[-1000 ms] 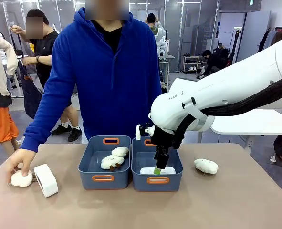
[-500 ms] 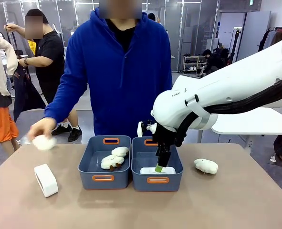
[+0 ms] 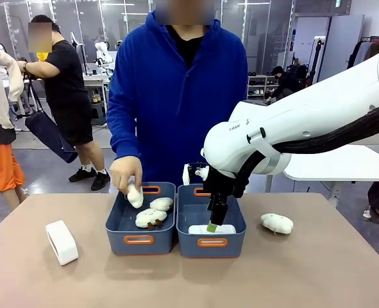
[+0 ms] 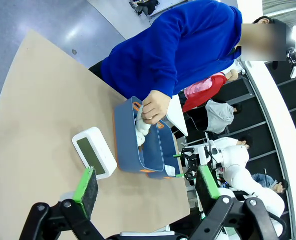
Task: Sort the digital clocks into the basket.
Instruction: Pick up the Digital clock from the table and place it into the empty Plastic storage basket.
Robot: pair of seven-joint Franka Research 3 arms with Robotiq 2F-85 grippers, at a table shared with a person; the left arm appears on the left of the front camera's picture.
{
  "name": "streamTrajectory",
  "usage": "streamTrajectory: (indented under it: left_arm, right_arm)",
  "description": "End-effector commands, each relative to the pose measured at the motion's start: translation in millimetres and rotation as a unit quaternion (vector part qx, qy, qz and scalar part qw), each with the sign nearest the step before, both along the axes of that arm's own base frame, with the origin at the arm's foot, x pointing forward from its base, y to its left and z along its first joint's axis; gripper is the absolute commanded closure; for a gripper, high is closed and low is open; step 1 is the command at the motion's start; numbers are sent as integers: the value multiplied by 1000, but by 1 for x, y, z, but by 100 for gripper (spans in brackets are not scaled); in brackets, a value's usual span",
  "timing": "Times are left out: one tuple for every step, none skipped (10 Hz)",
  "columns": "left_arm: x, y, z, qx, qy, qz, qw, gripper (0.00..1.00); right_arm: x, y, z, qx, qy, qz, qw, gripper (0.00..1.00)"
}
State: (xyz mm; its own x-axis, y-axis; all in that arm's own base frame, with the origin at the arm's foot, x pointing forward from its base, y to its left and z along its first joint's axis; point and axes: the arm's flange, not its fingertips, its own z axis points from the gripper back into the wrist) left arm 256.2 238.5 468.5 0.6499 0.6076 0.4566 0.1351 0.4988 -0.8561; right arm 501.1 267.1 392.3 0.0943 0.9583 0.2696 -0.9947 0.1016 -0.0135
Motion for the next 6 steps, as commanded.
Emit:
streamTrajectory:
  left_arm:
    - [-1,2,0,-2,-3,-6,1000,0]
    - [-1,2,0,-2,-3,-6,1000,0]
    - [-1,2,0,-2,-3,-6,1000,0]
    - [-1,2,0,-2,-3,-6,1000,0]
    - [-1,2,0,-2,-3,-6,1000,0]
    - [-1,2,0,-2,-3,-6,1000,0]
  right_arm:
    - [2,0,-2,-4,1,4,1000,0]
    - [2,0,-2,-4,1,4,1000,0]
    - [2,0,-2,-4,1,4,1000,0]
    - [2,0,-2,-4,1,4,1000,0]
    - [2,0,-2,-4,1,4,1000,0]
    - [0,0,0,0,0,0,1000,0]
